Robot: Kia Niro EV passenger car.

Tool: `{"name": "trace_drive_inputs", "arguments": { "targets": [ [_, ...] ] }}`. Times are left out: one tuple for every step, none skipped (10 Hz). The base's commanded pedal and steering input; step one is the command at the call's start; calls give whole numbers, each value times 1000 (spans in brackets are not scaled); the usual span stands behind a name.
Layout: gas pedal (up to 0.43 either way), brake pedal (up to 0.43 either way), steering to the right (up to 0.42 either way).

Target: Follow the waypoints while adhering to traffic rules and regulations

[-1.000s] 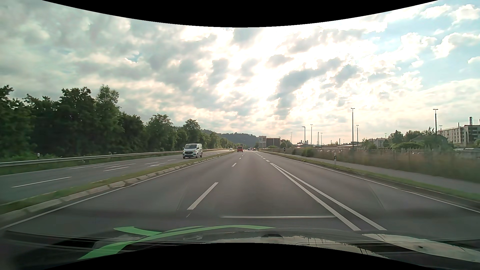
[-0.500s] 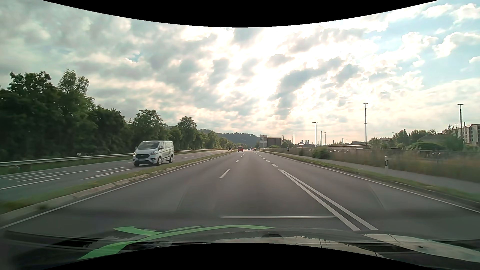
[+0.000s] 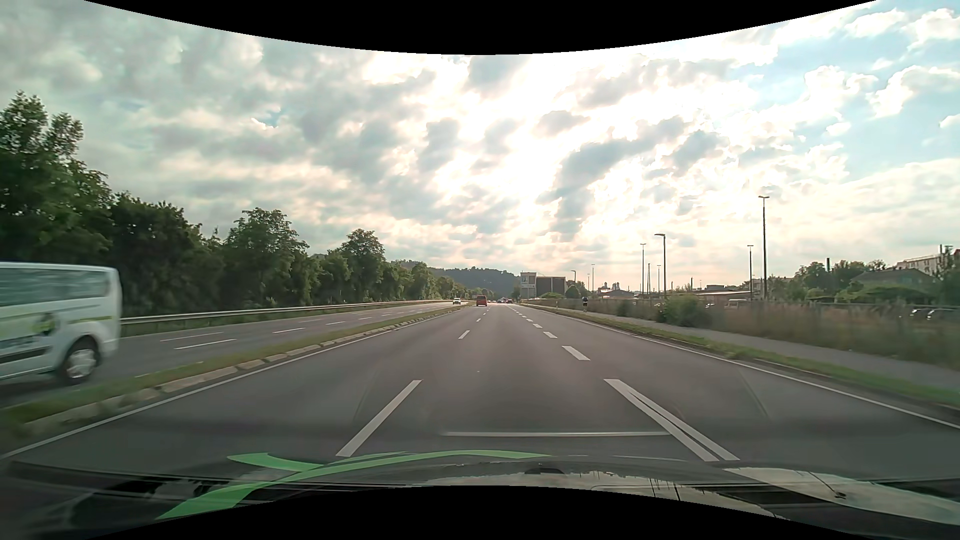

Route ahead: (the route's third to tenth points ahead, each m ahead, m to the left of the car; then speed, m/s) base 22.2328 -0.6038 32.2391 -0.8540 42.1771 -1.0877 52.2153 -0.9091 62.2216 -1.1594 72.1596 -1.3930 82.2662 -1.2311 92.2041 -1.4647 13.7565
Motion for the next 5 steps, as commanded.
{"name": "trace_drive_inputs", "arguments": {
  "targets": [
    [189,0,-3],
    [189,0,-3],
    [150,0,-3],
    [110,0,-3],
    [98,0,-3]
  ]
}}
